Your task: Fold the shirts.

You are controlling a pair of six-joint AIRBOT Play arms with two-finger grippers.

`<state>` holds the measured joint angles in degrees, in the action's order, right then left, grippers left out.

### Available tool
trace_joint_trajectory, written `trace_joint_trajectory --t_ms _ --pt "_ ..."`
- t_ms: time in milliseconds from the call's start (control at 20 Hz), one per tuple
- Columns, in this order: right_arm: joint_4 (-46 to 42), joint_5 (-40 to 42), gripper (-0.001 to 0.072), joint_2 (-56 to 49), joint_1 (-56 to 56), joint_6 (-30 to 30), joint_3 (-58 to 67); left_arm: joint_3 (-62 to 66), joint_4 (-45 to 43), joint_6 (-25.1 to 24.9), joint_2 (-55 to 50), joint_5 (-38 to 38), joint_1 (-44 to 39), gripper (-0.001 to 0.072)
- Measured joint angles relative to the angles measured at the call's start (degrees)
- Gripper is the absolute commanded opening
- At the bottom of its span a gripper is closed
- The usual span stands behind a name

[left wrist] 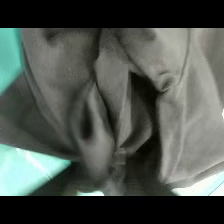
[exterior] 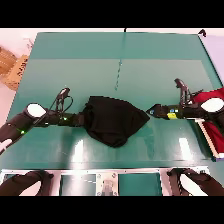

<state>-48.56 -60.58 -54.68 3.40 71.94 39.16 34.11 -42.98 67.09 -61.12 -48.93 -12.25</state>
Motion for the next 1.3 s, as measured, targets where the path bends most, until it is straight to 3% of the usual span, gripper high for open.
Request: trace_joint_trajectory --t_ms 300,600,800,850,1050,1300 --pt "2.91 -0.24 0.0517 -5.77 -12.85 1.22 2.97 0.07 -5.29 1.20 0.00 -1.16 2.14 0.0444" --pt "7.19 4.22 0.0498 -22.32 -27.32 0.48 11.69 1.01 -7.34 1.18 0.00 -7.76 14.69 0.0444" --pt "8.33 3.04 0.0047 -30.29 -31.87 -0.07 19.65 1.11 -7.52 0.31 0.00 -9.64 18.95 0.0444" --pt "8.55 2.23 0.0014 -31.36 -32.30 -0.24 20.98 1.11 -7.58 0.24 0.00 -9.79 19.43 0.0444" --pt "8.74 -1.79 0.0012 -32.52 -31.43 -1.42 24.46 1.11 -7.58 0.00 0.00 -9.88 20.31 0.0444" --pt "7.82 -6.91 0.0012 -23.63 -25.16 -1.86 26.14 1.11 -7.63 -0.09 0.00 -10.05 20.57 0.0444"
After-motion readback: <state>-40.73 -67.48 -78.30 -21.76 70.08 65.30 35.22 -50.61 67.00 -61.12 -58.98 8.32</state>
